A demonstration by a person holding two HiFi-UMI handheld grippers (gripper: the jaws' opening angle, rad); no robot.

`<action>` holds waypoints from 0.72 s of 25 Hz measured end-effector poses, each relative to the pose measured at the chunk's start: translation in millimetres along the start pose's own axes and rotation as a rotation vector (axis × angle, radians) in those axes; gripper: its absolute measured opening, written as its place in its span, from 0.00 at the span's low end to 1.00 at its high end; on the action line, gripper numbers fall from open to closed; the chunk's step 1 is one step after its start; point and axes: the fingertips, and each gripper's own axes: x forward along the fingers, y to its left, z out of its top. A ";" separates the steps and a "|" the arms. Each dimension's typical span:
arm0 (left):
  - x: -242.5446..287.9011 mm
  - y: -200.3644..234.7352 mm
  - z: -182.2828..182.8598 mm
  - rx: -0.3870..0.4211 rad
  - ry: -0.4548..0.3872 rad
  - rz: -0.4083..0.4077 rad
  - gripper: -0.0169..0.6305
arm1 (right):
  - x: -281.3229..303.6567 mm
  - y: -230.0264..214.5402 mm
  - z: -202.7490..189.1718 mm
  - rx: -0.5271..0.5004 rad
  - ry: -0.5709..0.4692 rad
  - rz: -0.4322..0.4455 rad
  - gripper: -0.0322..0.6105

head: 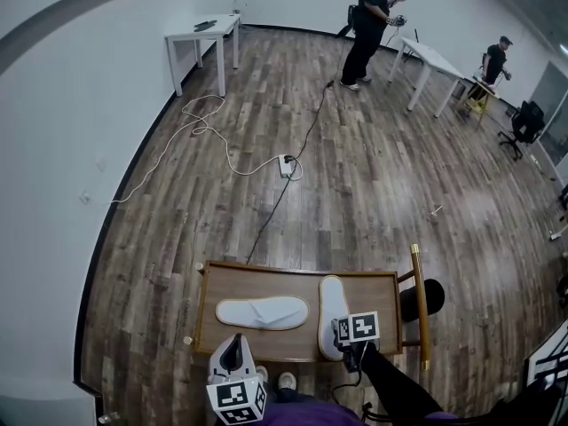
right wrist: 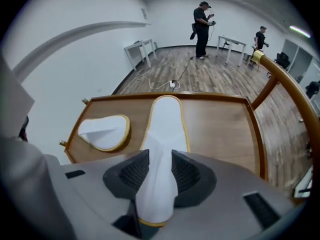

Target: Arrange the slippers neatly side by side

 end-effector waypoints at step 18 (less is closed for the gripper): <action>1.6 4.3 -3.3 0.016 0.000 0.008 0.03 | -17.9 -22.5 10.8 -0.481 0.125 0.006 0.06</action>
